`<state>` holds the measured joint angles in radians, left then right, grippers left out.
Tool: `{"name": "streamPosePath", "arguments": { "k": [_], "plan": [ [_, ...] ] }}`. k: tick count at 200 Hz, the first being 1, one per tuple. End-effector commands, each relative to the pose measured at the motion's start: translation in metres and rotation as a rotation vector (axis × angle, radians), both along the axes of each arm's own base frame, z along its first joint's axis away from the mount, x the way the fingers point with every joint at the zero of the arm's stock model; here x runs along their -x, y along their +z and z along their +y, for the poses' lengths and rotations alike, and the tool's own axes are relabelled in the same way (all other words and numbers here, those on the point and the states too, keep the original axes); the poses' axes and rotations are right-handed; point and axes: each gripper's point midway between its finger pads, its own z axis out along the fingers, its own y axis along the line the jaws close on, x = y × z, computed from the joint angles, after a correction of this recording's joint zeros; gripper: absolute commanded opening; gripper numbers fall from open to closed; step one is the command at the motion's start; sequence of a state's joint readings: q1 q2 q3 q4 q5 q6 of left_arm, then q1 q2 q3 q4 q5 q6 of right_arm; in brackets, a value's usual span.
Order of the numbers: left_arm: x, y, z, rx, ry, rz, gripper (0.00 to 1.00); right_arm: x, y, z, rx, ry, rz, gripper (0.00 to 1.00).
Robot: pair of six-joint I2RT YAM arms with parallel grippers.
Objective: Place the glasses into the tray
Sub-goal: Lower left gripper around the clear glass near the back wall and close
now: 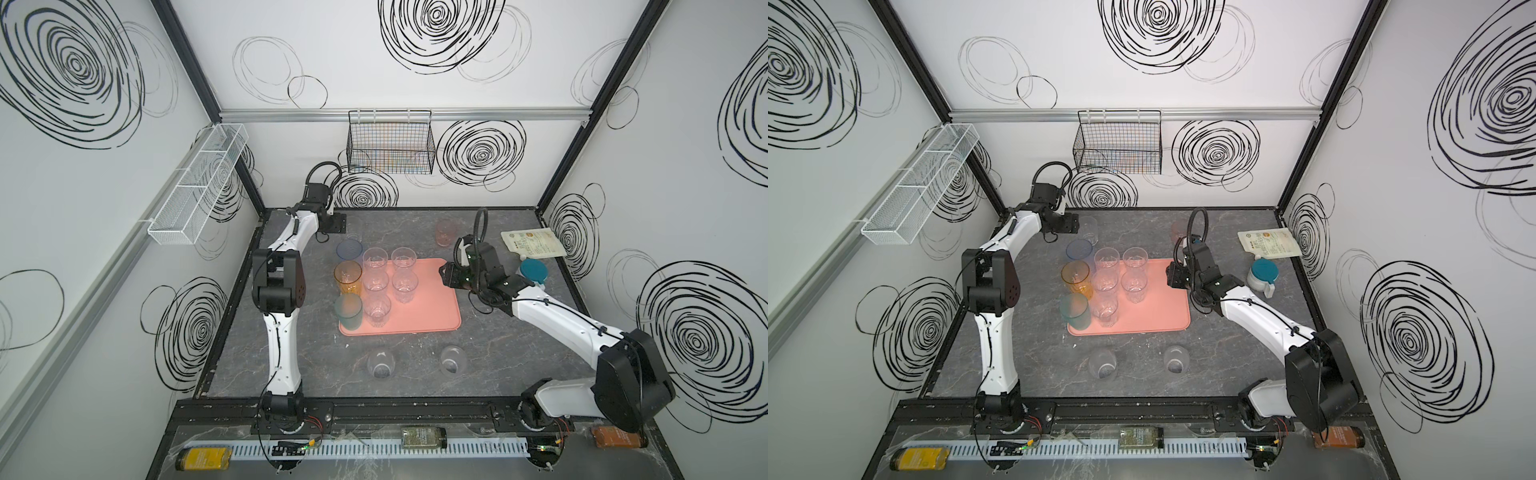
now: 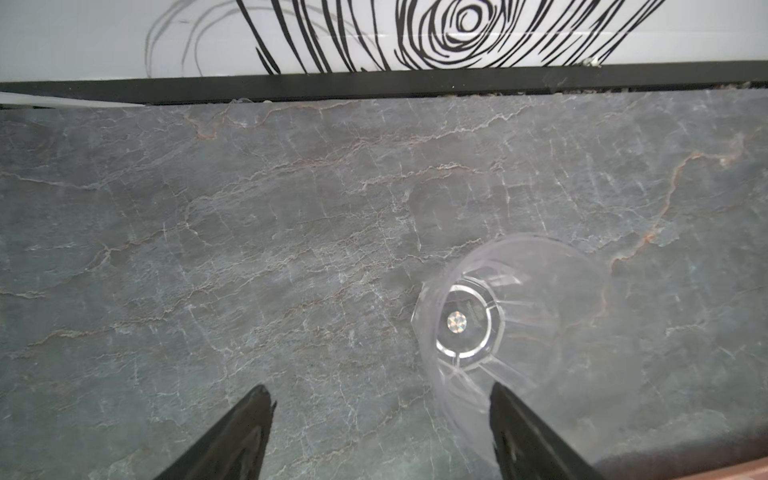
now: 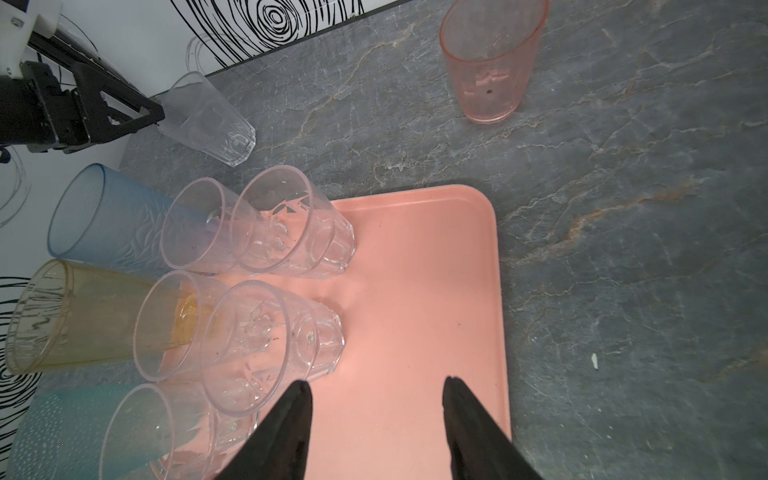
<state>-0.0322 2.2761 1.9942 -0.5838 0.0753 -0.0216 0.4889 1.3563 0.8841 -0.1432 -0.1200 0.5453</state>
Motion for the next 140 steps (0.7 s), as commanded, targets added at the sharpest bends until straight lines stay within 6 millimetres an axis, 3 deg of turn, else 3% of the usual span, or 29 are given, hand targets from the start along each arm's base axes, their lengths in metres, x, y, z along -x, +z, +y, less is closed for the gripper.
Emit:
{"name": "streamPosePath", "arguments": {
  "k": [1,57,118,140],
  "plan": [
    [-0.006,-0.007,0.0,-0.031,-0.011,0.006,0.83,0.001,0.008,0.001,-0.001,0.003,-0.043,0.55],
    [-0.01,-0.03,-0.01,-0.07,-0.027,0.024,0.73,0.001,0.004,0.0,0.007,0.005,-0.043,0.55],
    [-0.014,-0.016,-0.01,-0.011,-0.007,-0.027,0.47,0.001,0.001,-0.001,0.016,0.004,-0.038,0.56],
    [-0.014,-0.016,0.0,-0.032,0.014,-0.026,0.41,0.0,0.003,-0.001,0.017,0.001,-0.04,0.56]
  ]
}}
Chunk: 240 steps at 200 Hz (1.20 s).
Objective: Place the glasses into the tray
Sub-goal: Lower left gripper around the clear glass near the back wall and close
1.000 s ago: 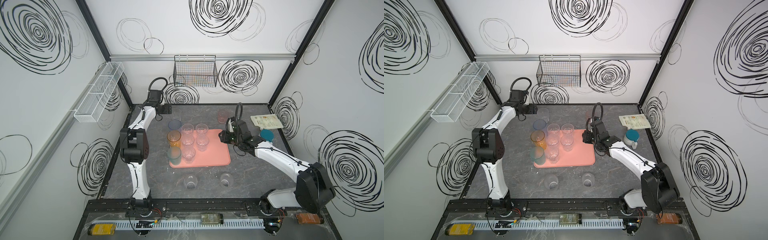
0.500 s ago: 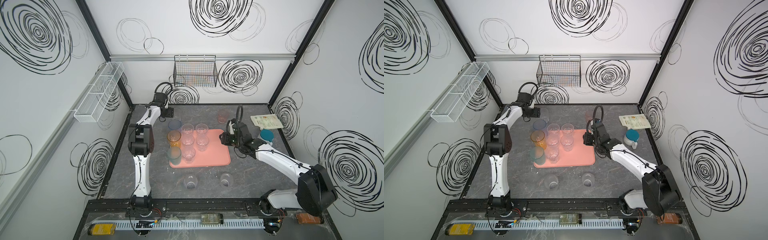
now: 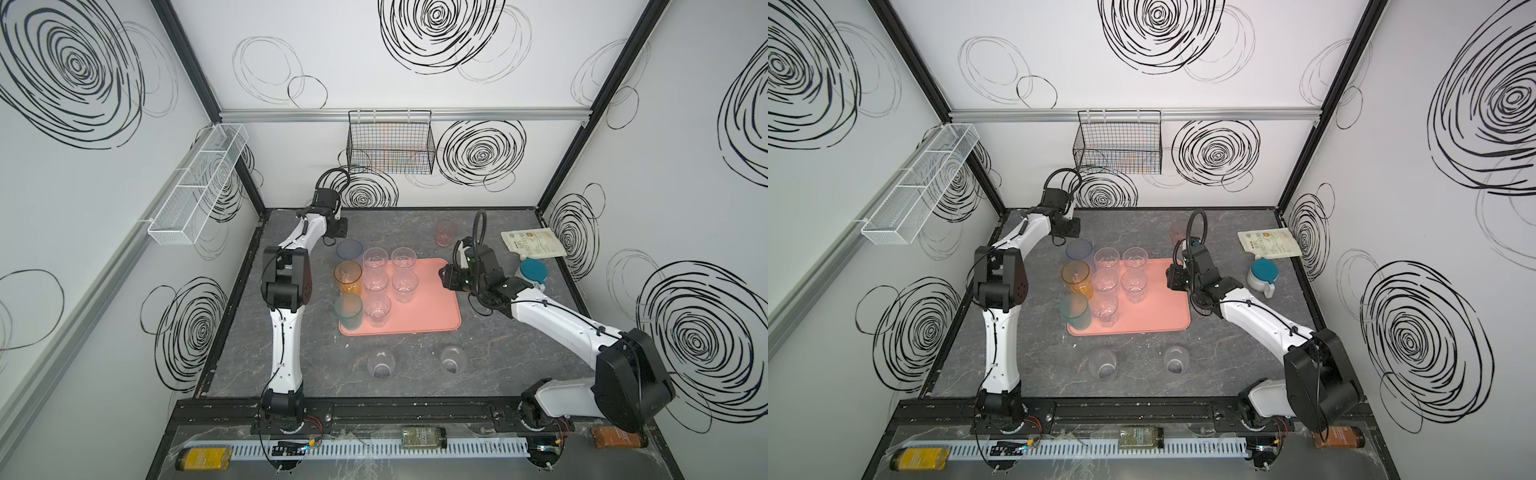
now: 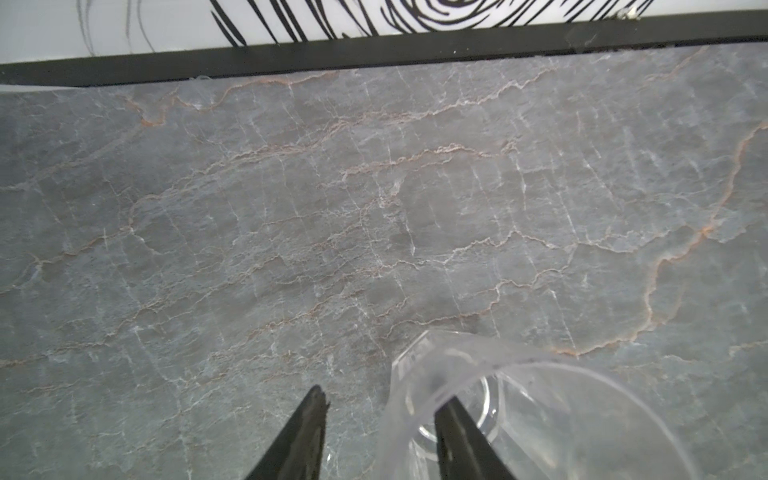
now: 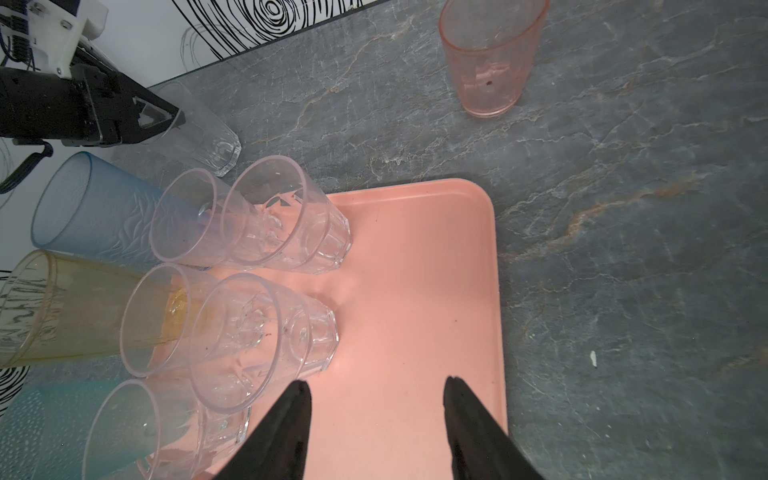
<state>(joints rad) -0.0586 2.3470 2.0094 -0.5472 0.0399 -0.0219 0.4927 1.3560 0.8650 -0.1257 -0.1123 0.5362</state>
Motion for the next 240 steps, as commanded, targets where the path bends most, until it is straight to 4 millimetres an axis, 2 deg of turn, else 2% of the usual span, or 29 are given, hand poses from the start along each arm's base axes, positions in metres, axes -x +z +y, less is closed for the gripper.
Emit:
{"name": "streamPosePath", "arguments": {
  "k": [1,42,66,148,198,221,225,240],
  "plan": [
    [-0.005,0.014,0.011,-0.004,0.021,-0.043,0.41,-0.001,0.009,-0.001,0.005,-0.002,-0.036,0.56],
    [0.002,0.01,0.029,-0.042,0.047,-0.024,0.3,-0.001,0.008,-0.001,0.008,-0.004,-0.036,0.56],
    [0.003,0.015,0.039,-0.066,0.062,-0.031,0.25,-0.002,0.01,0.0,0.003,-0.001,-0.035,0.56],
    [0.014,0.02,0.066,-0.097,0.112,-0.032,0.16,-0.001,0.01,0.002,-0.002,0.007,-0.033,0.56],
    [0.022,0.029,0.072,-0.077,0.14,-0.046,0.05,-0.001,0.009,0.005,-0.006,0.016,-0.023,0.56],
    [0.024,0.037,0.071,-0.06,0.146,-0.066,0.04,-0.002,0.009,0.007,-0.011,0.018,-0.013,0.56],
    [0.025,0.037,0.071,-0.058,0.146,-0.066,0.0,-0.003,0.009,0.008,-0.013,0.018,-0.011,0.56],
    [0.027,0.039,0.07,-0.053,0.148,-0.069,0.0,-0.003,0.009,0.01,-0.018,0.024,-0.001,0.56]
  ]
}}
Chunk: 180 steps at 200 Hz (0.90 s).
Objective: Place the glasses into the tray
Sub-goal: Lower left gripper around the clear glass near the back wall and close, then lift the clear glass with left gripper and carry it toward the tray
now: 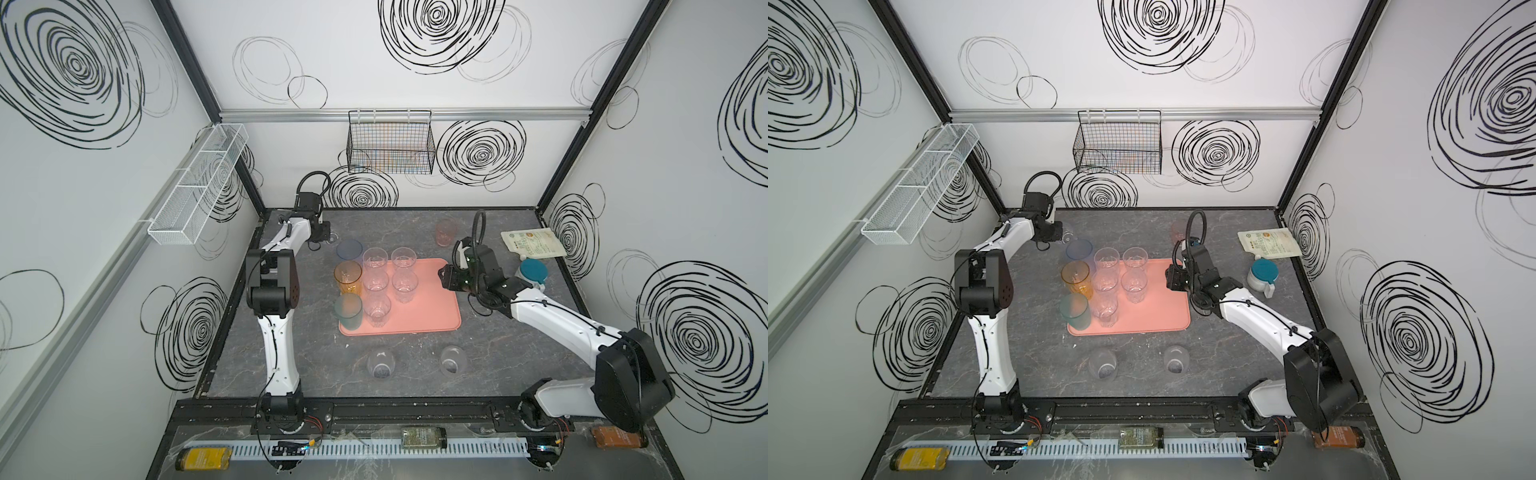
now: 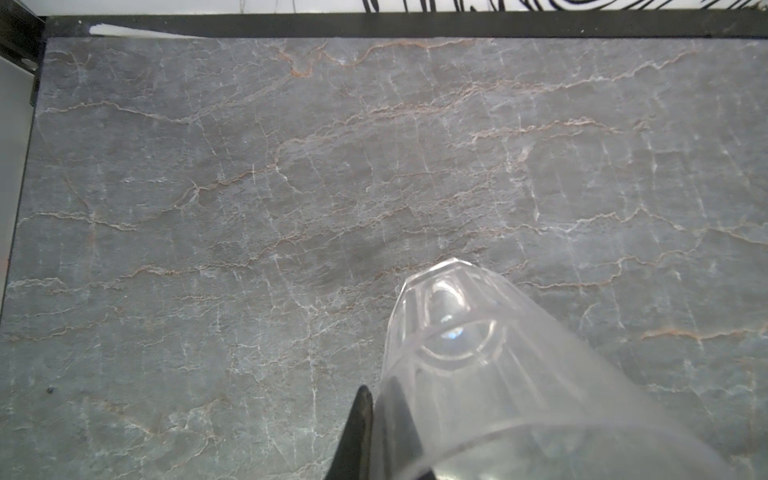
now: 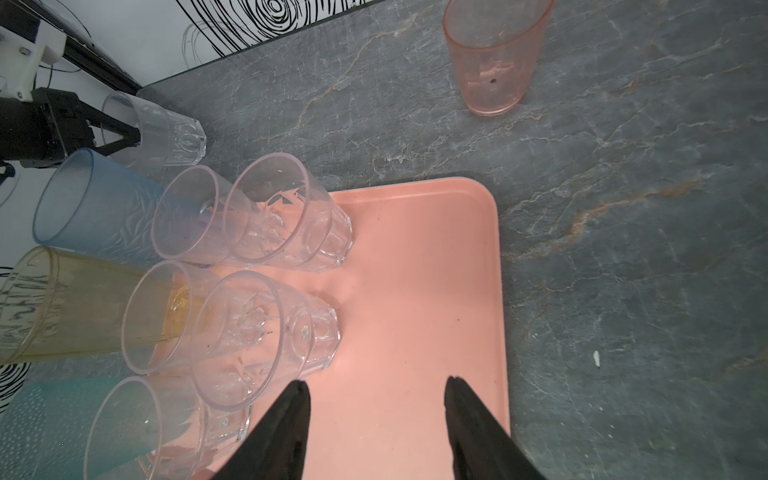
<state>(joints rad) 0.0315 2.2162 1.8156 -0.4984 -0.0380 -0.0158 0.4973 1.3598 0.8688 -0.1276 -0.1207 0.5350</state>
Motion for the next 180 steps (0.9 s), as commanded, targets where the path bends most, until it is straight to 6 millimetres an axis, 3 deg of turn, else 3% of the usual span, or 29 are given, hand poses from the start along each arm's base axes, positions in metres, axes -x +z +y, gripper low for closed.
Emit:
{"name": "streamPosePath", "arguments": {
  "k": [1,25,49,125,155,180],
  "plan": [
    [-0.003,0.035,0.004,0.009,0.017,-0.084,0.0,-0.004,0.009,0.007,-0.015,0.012,-0.004,0.56],
    [0.002,0.044,0.006,0.023,0.029,-0.105,0.0,-0.004,0.009,0.01,-0.017,0.023,0.016,0.56],
    [0.008,0.067,0.01,0.029,0.056,-0.143,0.0,-0.005,0.011,0.012,-0.019,0.026,0.026,0.57],
    [0.036,0.182,0.014,0.04,0.107,-0.331,0.0,-0.003,0.023,0.005,-0.021,-0.009,-0.001,0.57],
    [0.055,0.224,-0.02,0.053,0.042,-0.394,0.0,-0.002,0.022,0.0,-0.014,-0.031,-0.001,0.57],
    [0.076,0.236,-0.083,0.088,-0.096,-0.397,0.0,-0.006,0.027,-0.008,0.0,-0.058,-0.017,0.57]
  ]
}}
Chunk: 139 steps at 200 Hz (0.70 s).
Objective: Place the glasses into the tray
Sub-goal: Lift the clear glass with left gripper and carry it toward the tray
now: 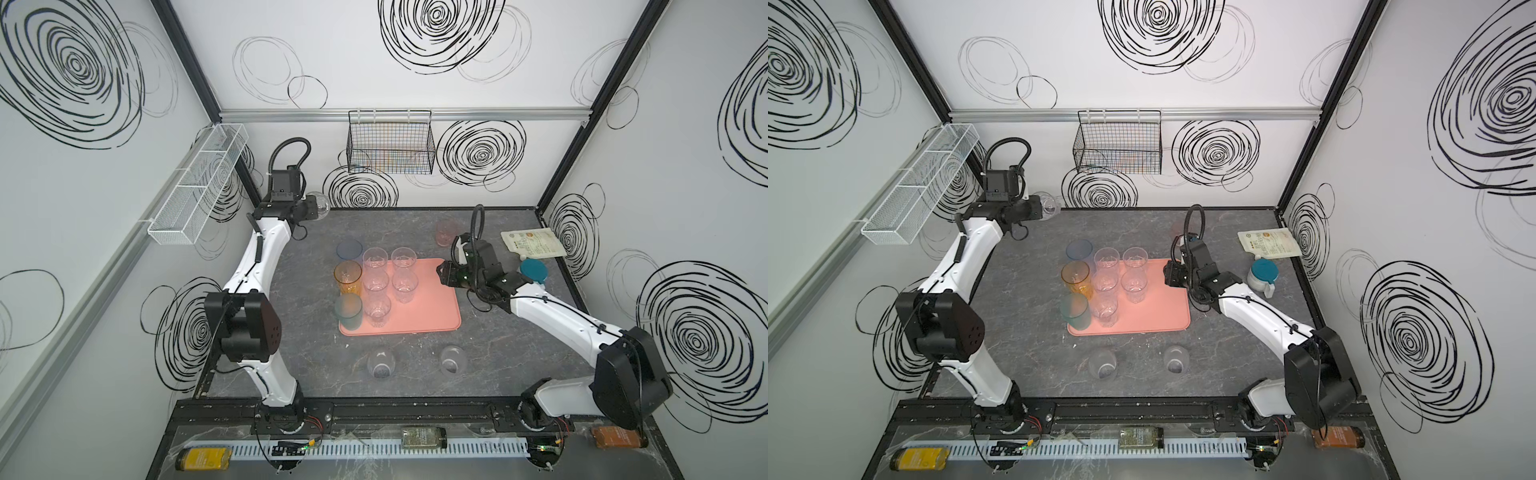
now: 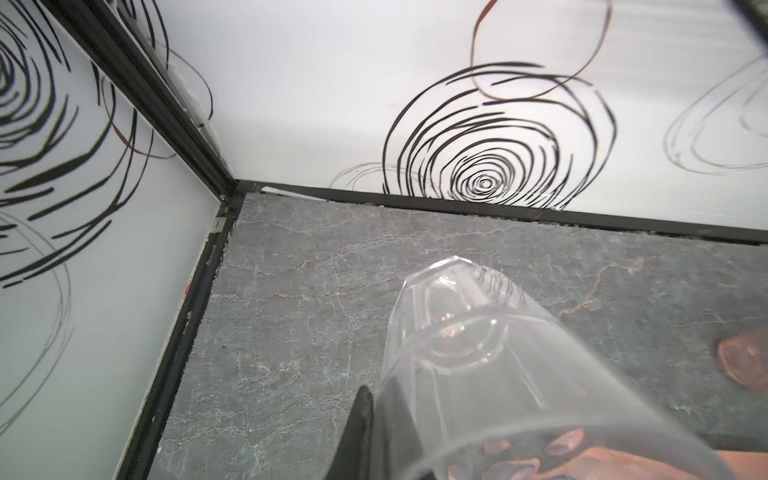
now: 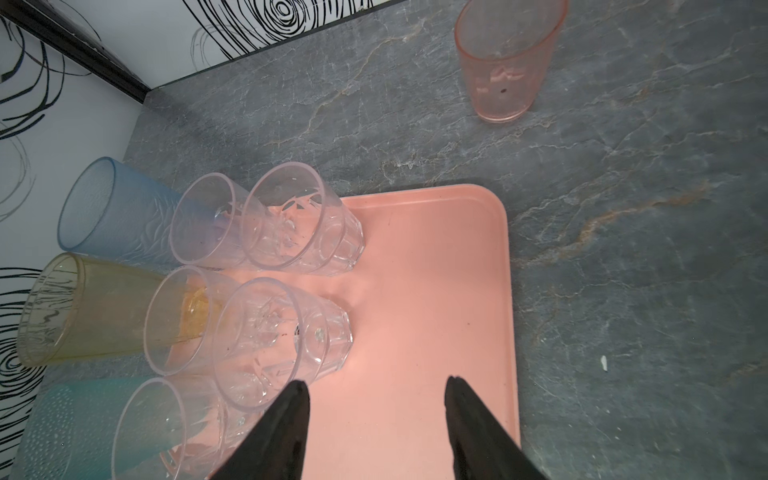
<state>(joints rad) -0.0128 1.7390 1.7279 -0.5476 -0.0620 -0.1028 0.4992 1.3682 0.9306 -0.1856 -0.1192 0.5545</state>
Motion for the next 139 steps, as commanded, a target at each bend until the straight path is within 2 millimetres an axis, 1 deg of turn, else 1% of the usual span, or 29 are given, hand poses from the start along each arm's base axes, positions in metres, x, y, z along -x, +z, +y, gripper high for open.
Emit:
{"name": "streamPosePath", "arguments": {
  "k": [1,21,40,48,62,83,95,118,139],
  "plan": [
    [0.02,0.033,-0.066,0.025,-0.143,-0.056,0.0,-0.003,0.015,-0.011,0.01,-0.049,-0.029,0.57],
    [0.044,0.028,-0.117,0.028,-0.263,-0.031,0.0,-0.007,0.023,-0.018,0.023,-0.077,-0.049,0.57],
    [0.074,0.018,-0.166,0.027,-0.395,0.007,0.0,-0.009,0.03,-0.025,0.031,-0.101,-0.074,0.57],
    [0.088,0.011,-0.184,0.023,-0.448,0.031,0.0,-0.01,0.031,-0.027,0.032,-0.108,-0.085,0.57],
    [0.113,-0.003,-0.209,0.01,-0.531,0.078,0.0,-0.01,0.034,-0.032,0.028,-0.127,-0.101,0.57],
    [0.147,-0.023,-0.232,-0.003,-0.62,0.14,0.0,-0.011,0.04,-0.037,0.027,-0.144,-0.108,0.57],
    [0.164,-0.034,-0.241,-0.01,-0.661,0.17,0.0,-0.012,0.04,-0.038,0.035,-0.151,-0.106,0.57],
    [0.19,-0.059,-0.259,-0.007,-0.724,0.221,0.0,-0.011,0.037,-0.04,0.033,-0.16,-0.095,0.57],
    [0.205,-0.081,-0.272,-0.037,-0.757,0.27,0.0,-0.01,0.034,-0.037,0.008,-0.162,-0.083,0.57]
  ]
}}
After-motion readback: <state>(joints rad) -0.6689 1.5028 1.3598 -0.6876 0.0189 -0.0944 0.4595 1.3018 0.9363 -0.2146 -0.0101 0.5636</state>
